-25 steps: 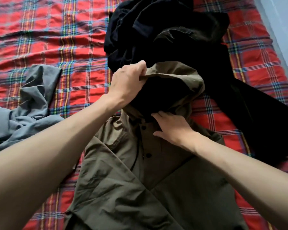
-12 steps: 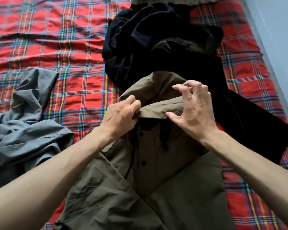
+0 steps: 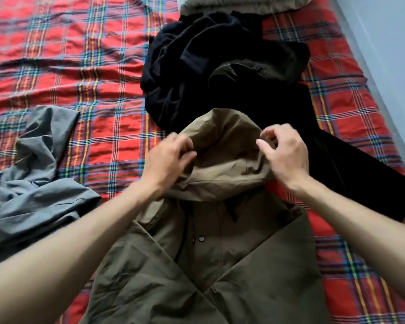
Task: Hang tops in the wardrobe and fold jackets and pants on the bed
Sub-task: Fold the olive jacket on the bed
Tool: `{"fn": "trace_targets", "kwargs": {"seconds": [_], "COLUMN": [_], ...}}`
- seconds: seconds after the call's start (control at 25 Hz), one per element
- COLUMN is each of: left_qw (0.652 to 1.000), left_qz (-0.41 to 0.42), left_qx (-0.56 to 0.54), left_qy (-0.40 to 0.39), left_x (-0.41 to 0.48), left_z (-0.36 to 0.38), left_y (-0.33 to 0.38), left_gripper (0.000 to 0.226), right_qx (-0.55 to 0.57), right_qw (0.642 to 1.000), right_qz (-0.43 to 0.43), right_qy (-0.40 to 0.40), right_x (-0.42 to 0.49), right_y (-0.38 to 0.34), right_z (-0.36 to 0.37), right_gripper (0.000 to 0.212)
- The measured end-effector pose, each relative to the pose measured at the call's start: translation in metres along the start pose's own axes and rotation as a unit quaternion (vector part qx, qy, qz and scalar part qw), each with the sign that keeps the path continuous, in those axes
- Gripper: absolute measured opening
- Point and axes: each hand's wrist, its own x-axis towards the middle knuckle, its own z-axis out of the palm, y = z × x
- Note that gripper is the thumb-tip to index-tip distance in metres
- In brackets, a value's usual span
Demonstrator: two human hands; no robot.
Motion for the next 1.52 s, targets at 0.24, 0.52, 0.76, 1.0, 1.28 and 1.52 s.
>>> {"fn": "trace_targets", "kwargs": {"seconds": [0.24, 0.52, 0.76, 1.0, 1.28, 1.52], "left_qw": [0.984, 0.916, 0.924, 0.927, 0.973, 0.973], "left_qz": [0.018, -0.145, -0.196, -0.203, 0.214, 0.159], "left_qx": [0.175, -0.370, -0.314, -0.314, 0.072, 0.167], "left_qy": [-0.018, 0.060, 0.094, 0.040, 0.052, 0.021], "left_x": [0.056, 0.060, 0.087, 0.073, 0.011, 0.000], "left_z": [0.012, -0.009, -0.032, -0.029, -0.009, 0.013], "left_y": [0.002, -0.015, -0.009, -0.025, -0.003, 0.015], "left_gripper": [0.038, 0.029, 0.049, 0.024, 0.065, 0.055], "right_qx": [-0.076, 0.477, 0.240, 0.111, 0.090, 0.112], "right_qw": [0.996, 0.849, 0.956, 0.972, 0.990, 0.987], "right_qz": [0.028, 0.217, 0.166, 0.197, 0.082, 0.111], "right_qy": [-0.050, -0.071, 0.042, 0.069, 0.075, 0.002], "right_x": [0.030, 0.043, 0.068, 0.084, -0.035, -0.036], "right_y": [-0.006, 0.000, -0.032, -0.054, 0.012, -0.004], "right_z": [0.017, 0.007, 0.001, 0.012, 0.009, 0.039], "right_gripper": [0.027, 0.032, 0.050, 0.039, 0.033, 0.082]}}
